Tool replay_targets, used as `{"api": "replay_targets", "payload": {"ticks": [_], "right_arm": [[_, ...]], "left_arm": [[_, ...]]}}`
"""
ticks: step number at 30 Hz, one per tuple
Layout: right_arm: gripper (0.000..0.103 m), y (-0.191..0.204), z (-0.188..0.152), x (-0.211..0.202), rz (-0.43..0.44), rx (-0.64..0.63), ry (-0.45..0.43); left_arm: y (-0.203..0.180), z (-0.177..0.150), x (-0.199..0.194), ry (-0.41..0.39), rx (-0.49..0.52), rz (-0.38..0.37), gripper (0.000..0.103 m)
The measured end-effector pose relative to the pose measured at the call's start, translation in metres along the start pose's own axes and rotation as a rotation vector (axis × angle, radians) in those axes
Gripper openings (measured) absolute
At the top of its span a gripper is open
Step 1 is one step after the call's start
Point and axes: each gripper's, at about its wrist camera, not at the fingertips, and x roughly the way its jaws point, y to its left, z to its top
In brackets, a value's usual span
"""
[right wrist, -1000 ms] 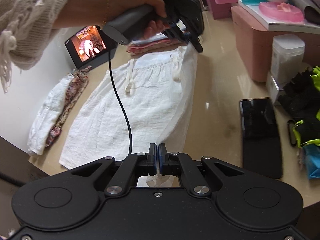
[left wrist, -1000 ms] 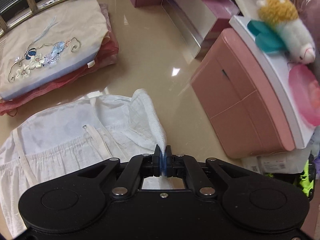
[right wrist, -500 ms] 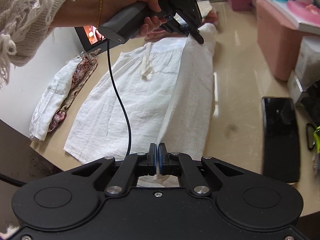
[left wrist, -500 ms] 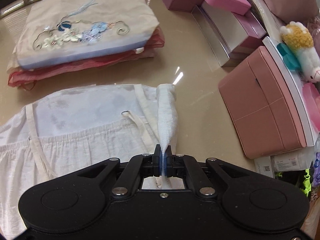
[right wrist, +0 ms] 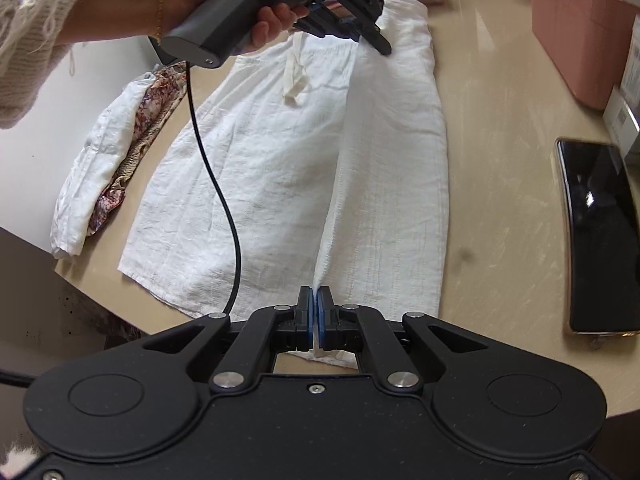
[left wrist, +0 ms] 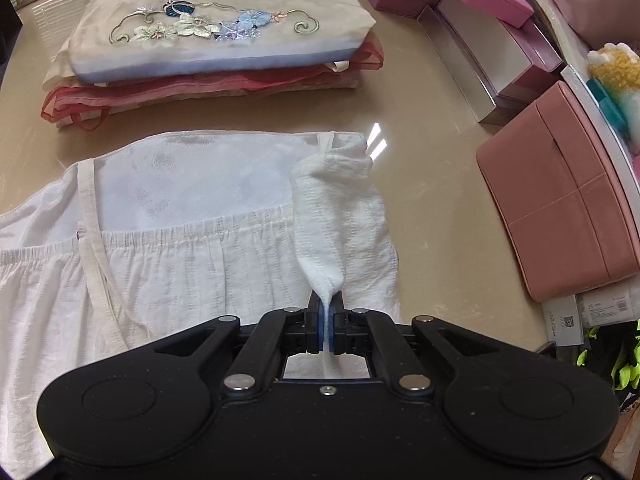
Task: Fold clothes
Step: 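Lift and fold the held side edge toward the dress middle with both grippers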
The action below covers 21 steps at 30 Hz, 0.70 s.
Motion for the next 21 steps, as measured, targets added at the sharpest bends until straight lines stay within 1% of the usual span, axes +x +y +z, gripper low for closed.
{"api": "replay_targets", "payload": {"ticks": [9, 12, 13, 15, 17, 19, 21], "right_arm": [[0.002, 0.000, -0.003, 0.015, -0.028, 0.047, 0.002], [0.002, 0.001, -0.003, 0.019, -0.034, 0.059, 0.001], [0.002, 0.002, -0.003, 0.020, -0.039, 0.060, 0.001], [0.002, 0.003, -0.003, 0.021, -0.050, 0.058, 0.002], [0.006, 0.003, -0.004, 0.021, -0.054, 0.064, 0.000], [0.006, 0.003, -0.004, 0.021, -0.053, 0.077, -0.003], [0.006, 0.002, -0.005, 0.021, -0.052, 0.092, -0.007]], "left_arm": [[-0.004, -0.002, 0.004, -0.039, 0.019, -0.031, 0.003], [-0.005, -0.001, 0.007, -0.035, 0.022, -0.026, 0.004], [-0.005, 0.000, 0.008, -0.035, 0.021, -0.026, 0.006], [-0.004, 0.002, 0.006, -0.056, 0.020, -0.036, 0.015], [-0.004, 0.004, 0.003, -0.089, 0.015, -0.044, 0.035], [-0.004, 0.008, 0.001, -0.117, 0.007, -0.055, 0.040], [-0.005, 0.010, 0.005, -0.113, 0.007, -0.056, 0.040]]}}
